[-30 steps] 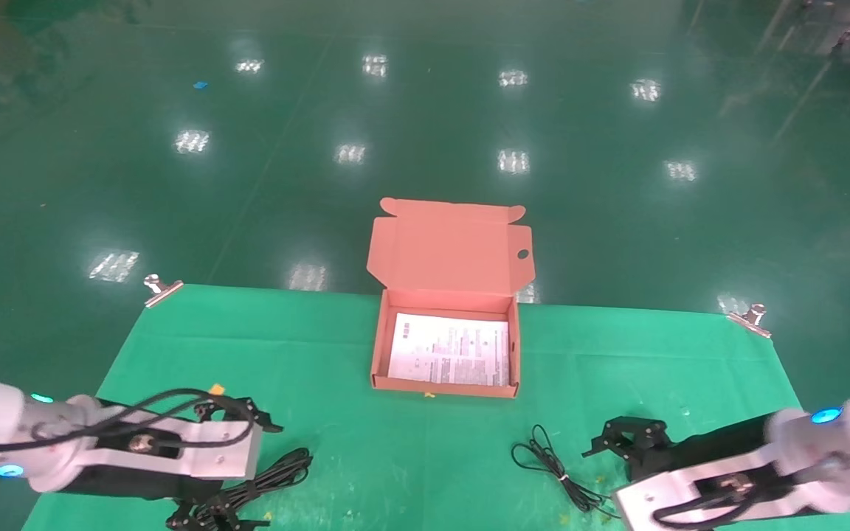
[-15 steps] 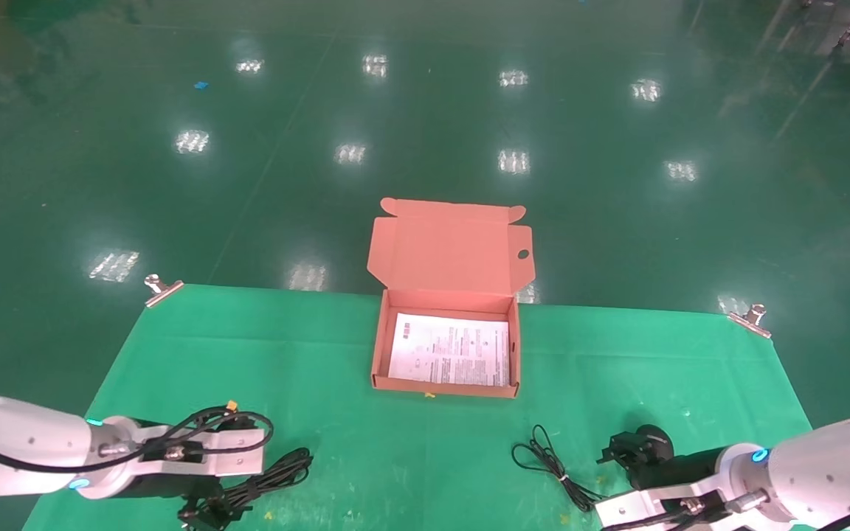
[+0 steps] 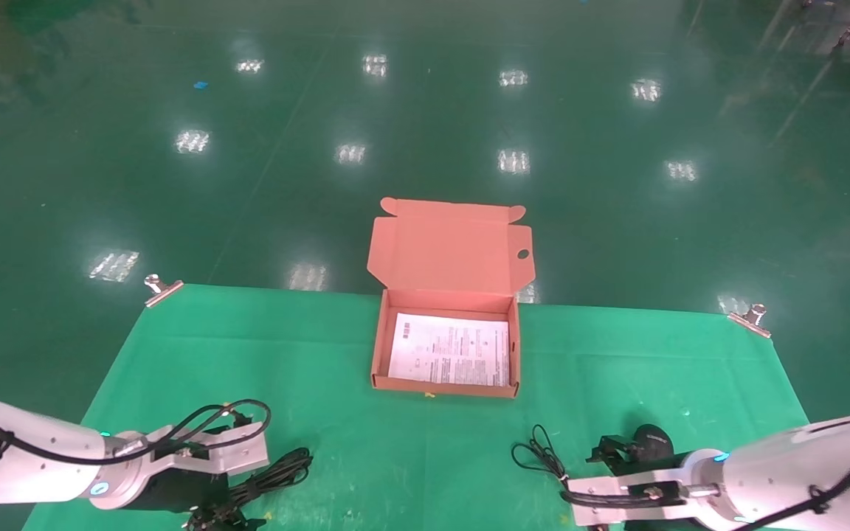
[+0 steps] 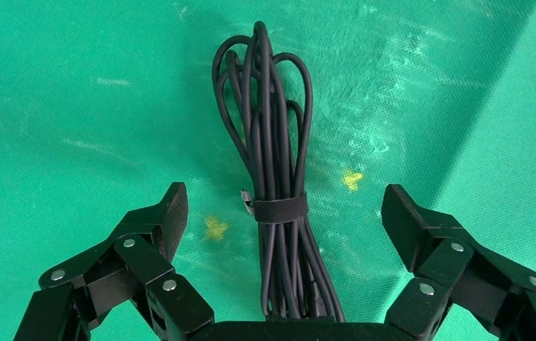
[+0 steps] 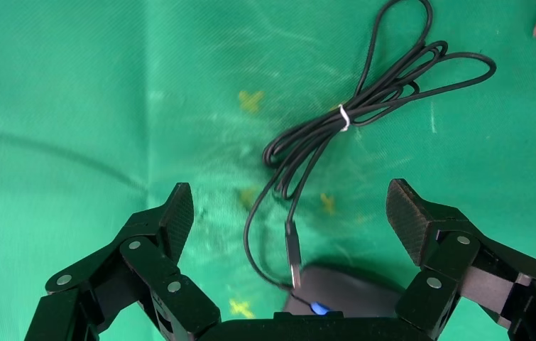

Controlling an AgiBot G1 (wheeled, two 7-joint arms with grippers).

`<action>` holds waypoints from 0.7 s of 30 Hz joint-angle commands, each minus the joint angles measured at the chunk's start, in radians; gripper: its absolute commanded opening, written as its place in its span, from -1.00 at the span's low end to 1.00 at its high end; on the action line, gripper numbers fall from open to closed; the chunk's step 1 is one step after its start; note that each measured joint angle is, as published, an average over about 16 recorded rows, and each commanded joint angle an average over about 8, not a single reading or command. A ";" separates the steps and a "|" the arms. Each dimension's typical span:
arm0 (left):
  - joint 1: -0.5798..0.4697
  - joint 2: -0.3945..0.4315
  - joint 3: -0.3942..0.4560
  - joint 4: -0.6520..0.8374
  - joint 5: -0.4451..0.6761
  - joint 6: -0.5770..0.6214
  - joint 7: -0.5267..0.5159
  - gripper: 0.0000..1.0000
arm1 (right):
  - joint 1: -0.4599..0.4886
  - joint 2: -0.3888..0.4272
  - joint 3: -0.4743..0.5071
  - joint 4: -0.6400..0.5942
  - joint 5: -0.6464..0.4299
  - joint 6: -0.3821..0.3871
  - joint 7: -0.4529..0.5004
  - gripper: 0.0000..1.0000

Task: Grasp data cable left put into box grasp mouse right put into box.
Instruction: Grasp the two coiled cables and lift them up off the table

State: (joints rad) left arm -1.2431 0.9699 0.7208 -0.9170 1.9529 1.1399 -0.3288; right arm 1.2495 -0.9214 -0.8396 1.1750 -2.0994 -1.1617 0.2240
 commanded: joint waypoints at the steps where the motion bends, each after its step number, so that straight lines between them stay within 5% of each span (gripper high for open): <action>1: -0.007 0.009 -0.002 0.031 -0.008 0.000 0.010 1.00 | 0.000 -0.020 0.003 -0.031 -0.005 0.009 0.027 1.00; 8: -0.021 0.026 -0.005 0.113 -0.016 -0.017 0.052 0.98 | 0.022 -0.088 0.013 -0.157 0.006 0.043 0.044 0.92; 10: -0.025 0.030 -0.006 0.132 -0.018 -0.022 0.064 0.68 | 0.027 -0.105 0.012 -0.188 0.004 0.052 0.043 0.49; 16: -0.031 0.038 -0.009 0.174 -0.024 -0.031 0.088 -0.80 | 0.033 -0.137 0.007 -0.250 -0.005 0.071 0.036 -0.92; 18: -0.032 0.039 -0.009 0.180 -0.026 -0.033 0.090 -1.00 | 0.034 -0.141 0.007 -0.258 -0.006 0.073 0.035 -1.00; 21: -0.032 0.039 -0.010 0.182 -0.027 -0.034 0.091 -1.00 | 0.034 -0.143 0.007 -0.260 -0.006 0.075 0.035 -1.00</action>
State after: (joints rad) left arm -1.2751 1.0084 0.7113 -0.7401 1.9268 1.1076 -0.2398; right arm 1.2834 -1.0607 -0.8327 0.9209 -2.1051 -1.0891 0.2596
